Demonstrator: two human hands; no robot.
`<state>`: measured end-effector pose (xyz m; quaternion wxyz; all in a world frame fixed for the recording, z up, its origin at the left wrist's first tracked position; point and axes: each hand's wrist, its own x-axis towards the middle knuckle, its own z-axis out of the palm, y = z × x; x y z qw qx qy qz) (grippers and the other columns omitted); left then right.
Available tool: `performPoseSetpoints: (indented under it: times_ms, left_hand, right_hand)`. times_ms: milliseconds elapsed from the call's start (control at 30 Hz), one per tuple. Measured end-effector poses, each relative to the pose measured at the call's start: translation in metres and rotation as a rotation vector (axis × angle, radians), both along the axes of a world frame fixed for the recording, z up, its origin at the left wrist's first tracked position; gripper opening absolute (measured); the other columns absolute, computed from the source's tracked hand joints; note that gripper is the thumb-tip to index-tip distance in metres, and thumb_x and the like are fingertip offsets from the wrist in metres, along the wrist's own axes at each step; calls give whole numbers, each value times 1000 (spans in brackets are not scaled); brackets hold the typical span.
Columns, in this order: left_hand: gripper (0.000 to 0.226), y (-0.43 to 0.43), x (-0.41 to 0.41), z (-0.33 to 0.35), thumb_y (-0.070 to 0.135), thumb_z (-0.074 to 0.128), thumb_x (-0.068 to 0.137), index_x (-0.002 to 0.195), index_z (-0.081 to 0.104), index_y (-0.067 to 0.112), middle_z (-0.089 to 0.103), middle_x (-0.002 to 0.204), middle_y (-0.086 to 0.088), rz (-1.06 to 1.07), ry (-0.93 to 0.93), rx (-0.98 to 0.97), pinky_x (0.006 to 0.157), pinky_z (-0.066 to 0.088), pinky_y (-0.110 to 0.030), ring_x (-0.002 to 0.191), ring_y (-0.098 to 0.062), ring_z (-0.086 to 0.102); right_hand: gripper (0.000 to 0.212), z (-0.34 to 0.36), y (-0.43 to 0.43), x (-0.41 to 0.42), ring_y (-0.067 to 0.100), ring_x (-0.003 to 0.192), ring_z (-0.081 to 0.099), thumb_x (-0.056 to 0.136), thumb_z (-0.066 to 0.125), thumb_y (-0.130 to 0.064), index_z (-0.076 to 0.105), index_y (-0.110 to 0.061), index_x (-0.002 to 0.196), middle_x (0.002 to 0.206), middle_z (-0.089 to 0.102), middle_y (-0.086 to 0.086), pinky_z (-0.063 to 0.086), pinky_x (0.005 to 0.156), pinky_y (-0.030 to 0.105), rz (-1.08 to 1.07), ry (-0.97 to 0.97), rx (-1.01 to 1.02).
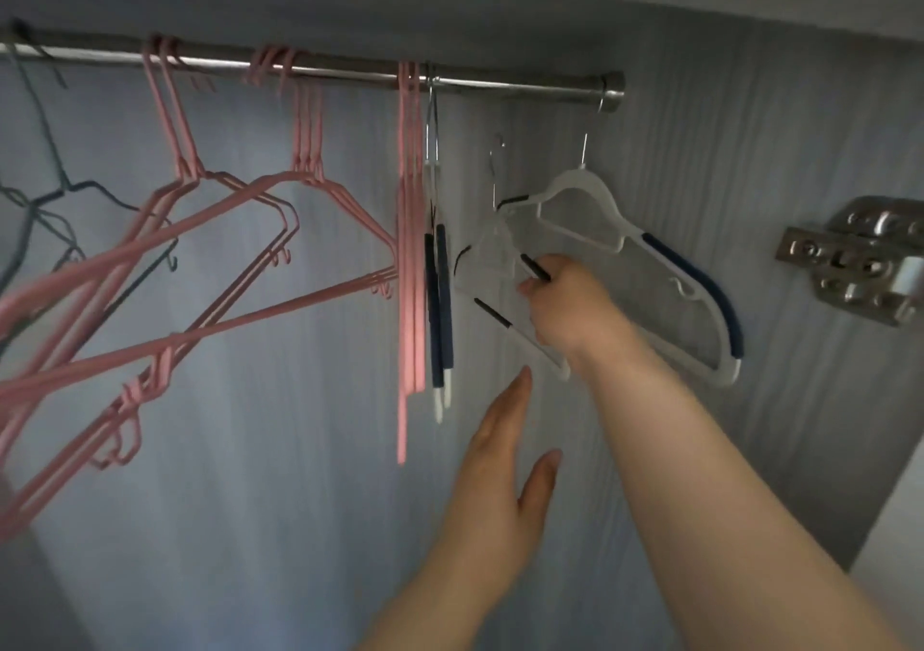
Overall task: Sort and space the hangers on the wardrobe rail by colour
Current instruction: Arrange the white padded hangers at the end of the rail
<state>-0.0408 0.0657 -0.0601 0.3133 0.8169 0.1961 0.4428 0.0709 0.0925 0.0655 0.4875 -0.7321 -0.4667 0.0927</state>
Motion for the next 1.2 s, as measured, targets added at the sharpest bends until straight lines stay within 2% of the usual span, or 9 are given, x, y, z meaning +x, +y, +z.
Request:
performPoseSetpoints:
  times_ms: [200,300,467,633,700,767,833,1000,1200]
  left_hand:
    - [62,46,-33,-28,16,53,89,129,10,40,21,131,23,148,71,-120,91,11,7,118,10,22]
    - [76,81,-58,-41,30,57,85,140,4,30,14,149,2,341,217,-166,111,14,-24,135,-14,17]
    - [79,111,-110,-42,62,43,80,141,1,36,-11,153,-14,743,830,-117,112,0,-49,138,-38,-10]
    - [68,127,-155,-49,58,45,82,139,13,38,4,153,-16,785,951,-146,113,6,-47,138,-40,1]
    - [56,132,-169,-54,52,47,85,135,29,34,33,143,-17,789,926,-105,108,24,-47,131,-38,29]
    - [22,127,-181,-49,37,47,90,104,54,22,61,104,-13,682,790,-165,84,42,-40,100,-35,56]
    - [22,116,-191,-43,23,47,92,73,55,18,64,76,-5,536,745,-227,68,41,-33,77,-30,61]
    - [24,67,-194,-22,22,52,89,66,57,20,68,65,6,563,574,-214,57,47,-28,49,-3,62]
    - [16,2,-139,-39,27,59,83,73,47,27,69,64,1,608,460,-214,60,54,-29,60,-8,67]
  right_hand:
    - [24,-105,-53,23,3,66,55,92,47,-5,66,-15,82,66,65,-14,38,58,8,102,-34,52]
    - [28,-142,-86,29,0,49,51,93,47,-6,66,-25,83,68,67,-23,37,51,5,171,11,69]
    - [28,-176,-93,37,3,84,60,93,49,-14,64,-36,85,91,66,-21,41,74,5,170,-58,54]
    - [22,-189,-66,45,2,80,61,92,52,-14,70,-24,87,82,65,-30,43,77,12,189,-190,49]
    - [21,-190,-57,46,-5,75,61,91,52,-10,71,-19,85,71,66,-27,42,71,6,208,-148,55]
    - [20,-193,-47,46,-8,72,60,90,53,-9,72,-14,86,64,67,-19,41,67,5,213,-123,49]
    - [19,-198,-38,43,-1,76,60,90,54,-10,72,-12,90,75,68,-9,43,70,10,163,-98,53]
    - [35,-215,-25,11,28,120,49,87,55,-5,59,-9,122,127,51,16,27,101,16,-50,-144,-53]
    - [12,-191,-42,-76,7,71,57,93,48,-24,51,-21,105,87,58,-4,48,60,9,429,541,-193]
